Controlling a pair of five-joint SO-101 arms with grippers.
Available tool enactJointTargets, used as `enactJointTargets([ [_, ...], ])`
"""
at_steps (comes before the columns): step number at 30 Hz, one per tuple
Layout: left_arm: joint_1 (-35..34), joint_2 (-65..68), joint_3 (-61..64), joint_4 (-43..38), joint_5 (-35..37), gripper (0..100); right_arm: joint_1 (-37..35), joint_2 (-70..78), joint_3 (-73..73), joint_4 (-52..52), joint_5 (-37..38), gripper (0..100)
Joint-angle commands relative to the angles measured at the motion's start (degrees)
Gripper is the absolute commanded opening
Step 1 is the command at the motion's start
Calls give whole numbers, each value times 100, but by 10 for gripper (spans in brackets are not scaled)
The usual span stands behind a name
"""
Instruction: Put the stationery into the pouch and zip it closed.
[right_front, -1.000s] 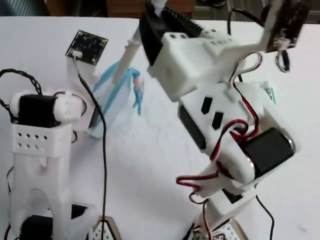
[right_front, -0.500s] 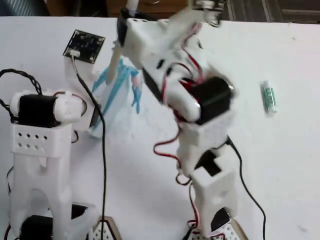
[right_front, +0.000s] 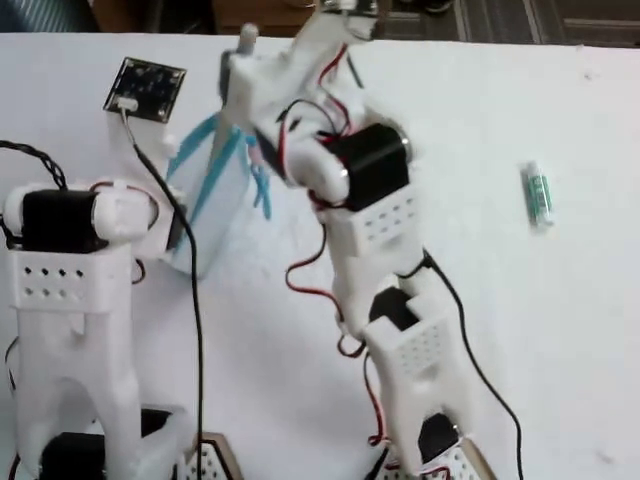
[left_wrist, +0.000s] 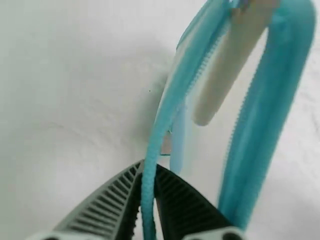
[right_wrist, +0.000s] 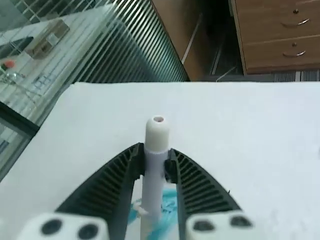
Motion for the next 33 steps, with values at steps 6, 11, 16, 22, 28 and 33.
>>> enactJointTargets([
  [6,-66,13,-62,18,53,22,-444,-75,-53,435,18,22],
  [11,-66,13,-62,18,53,22,-444,-347,-44,444,18,92],
  [16,-66,13,-70,18,53,22,-444,-549,-26,444,-18,318],
  [22,-66,13,-53,-9,53,22,-382,-664,-44,444,-26,333],
  [28,-66,13,-53,-9,53,22,1341,-585,132,444,352,283],
  [33,-66,13,-53,-9,53,22,3468,-84,2040,435,1978,282],
])
